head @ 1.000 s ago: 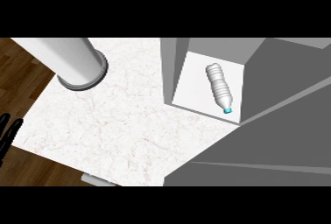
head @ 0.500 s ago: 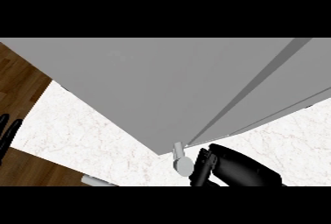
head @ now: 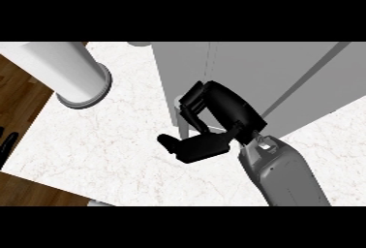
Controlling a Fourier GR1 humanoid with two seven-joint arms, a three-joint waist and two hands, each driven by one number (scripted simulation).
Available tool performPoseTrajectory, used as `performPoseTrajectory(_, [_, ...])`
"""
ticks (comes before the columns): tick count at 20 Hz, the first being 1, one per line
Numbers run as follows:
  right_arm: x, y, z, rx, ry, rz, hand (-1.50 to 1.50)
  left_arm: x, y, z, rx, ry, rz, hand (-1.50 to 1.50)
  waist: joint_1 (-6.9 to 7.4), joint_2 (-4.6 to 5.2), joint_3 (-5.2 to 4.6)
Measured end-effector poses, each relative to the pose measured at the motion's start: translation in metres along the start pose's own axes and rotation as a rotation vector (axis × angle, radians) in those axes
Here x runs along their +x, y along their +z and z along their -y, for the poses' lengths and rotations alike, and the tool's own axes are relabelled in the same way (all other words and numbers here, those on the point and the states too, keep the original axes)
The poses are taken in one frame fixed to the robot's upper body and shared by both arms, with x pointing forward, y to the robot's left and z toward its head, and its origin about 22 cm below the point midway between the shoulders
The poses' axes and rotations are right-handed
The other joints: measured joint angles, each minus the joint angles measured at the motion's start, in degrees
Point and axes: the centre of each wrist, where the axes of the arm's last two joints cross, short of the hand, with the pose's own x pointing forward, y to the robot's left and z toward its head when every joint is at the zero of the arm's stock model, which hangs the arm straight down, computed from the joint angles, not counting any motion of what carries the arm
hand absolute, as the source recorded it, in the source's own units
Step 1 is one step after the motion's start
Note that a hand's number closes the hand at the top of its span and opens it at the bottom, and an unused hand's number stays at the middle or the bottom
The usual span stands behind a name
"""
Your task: Pick up the bottled water, place it into the cabinet and close the cabinet
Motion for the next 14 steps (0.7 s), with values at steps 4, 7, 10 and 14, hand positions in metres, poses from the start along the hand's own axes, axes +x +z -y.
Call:
performPoseTrajectory(4, [0.008, -0.028, 0.007, -0.087, -0.039, -0.037, 1.5, -0.001, 0.002, -0.002, 0.004, 0.008, 0.003, -1.5, -0.79, -0.22, 0.26])
performPoseTrajectory(7, [0.008, -0.038, 0.006, -0.117, -0.08, -0.057, -1.5, -0.001, 0.002, -0.003, 0.008, 0.015, 0.009, -1.5, -1.4, -0.71, 0.49])
performPoseTrajectory(10, [0.007, -0.045, 0.003, -0.141, -0.125, -0.073, -1.5, -0.001, 0.006, -0.005, 0.011, 0.016, 0.004, -1.5, -1.6, -1.12, 0.5])
performPoseTrajectory(14, [0.009, -0.051, 0.0, -0.159, -0.183, -0.089, -1.5, -0.002, 0.008, -0.005, 0.014, 0.017, 0.009, -1.5, -2.08, -1.39, 0.6])
